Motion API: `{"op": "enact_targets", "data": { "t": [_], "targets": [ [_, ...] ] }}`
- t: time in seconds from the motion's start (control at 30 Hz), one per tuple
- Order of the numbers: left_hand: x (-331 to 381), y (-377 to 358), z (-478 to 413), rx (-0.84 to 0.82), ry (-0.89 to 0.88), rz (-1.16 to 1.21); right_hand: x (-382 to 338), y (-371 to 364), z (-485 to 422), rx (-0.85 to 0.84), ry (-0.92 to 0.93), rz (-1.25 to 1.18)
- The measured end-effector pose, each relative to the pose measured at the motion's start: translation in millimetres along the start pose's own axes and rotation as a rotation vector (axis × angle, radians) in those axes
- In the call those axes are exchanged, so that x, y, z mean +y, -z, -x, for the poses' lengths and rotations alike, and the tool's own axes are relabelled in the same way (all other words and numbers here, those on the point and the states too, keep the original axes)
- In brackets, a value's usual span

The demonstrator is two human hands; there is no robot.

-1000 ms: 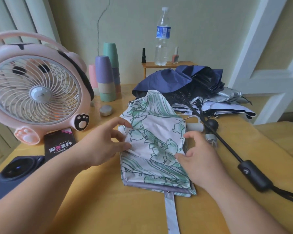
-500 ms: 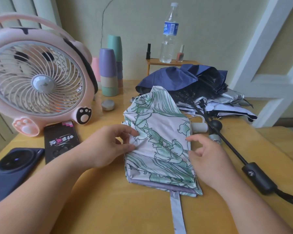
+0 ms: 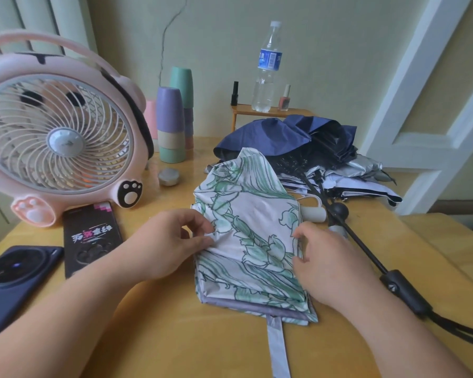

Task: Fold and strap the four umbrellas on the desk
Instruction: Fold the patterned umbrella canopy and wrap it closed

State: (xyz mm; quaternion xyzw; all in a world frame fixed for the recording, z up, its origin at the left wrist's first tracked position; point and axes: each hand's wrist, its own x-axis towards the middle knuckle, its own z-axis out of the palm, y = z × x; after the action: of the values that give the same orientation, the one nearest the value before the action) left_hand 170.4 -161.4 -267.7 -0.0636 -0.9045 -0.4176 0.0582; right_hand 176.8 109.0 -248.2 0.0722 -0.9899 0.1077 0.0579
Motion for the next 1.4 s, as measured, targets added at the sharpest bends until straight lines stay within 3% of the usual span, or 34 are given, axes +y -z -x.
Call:
{"op": "enact_targets", "data": {
  "t": [0.1,0.27,0.5,0.77,0.87,0.97,1.17,1.3,1.4],
  "targets": [
    [4,-1,2,0.004,0.01,-0.027,-4,20,-21,0.059,0.023,-0.042],
    [4,-1,2,0.012,0.013,-0.018,-25,22,-75,0.467,0.229,-0.156],
    [7,1,5,0.009,-0.007,0.035,-19,-56,-79,0.168,0.291,-0.044],
    [16,8,11,0.059,-0.118,-0.016,-14,-63,-79,0.079,0.233,0.02],
    [20,7,11,0.072,-0.146,-0.036,-14,-63,-80,0.075,0.227,0.047],
    [17,4,8,0.063,-0.032,0.004,-14,-62,-80,0.066,0.225,0.063],
    [20,-7,9,-0.041,0.159,0.612,-15,-52,-77,0.047,0.23,-0.018],
    [10,-4,3,-0.034,0.095,0.431,-7,-30,-63,0.241,0.1,-0.207],
    [4,-4,1,-0.019,0.103,0.389,7,-17,-62,0.237,-0.076,-0.398]
  ]
}}
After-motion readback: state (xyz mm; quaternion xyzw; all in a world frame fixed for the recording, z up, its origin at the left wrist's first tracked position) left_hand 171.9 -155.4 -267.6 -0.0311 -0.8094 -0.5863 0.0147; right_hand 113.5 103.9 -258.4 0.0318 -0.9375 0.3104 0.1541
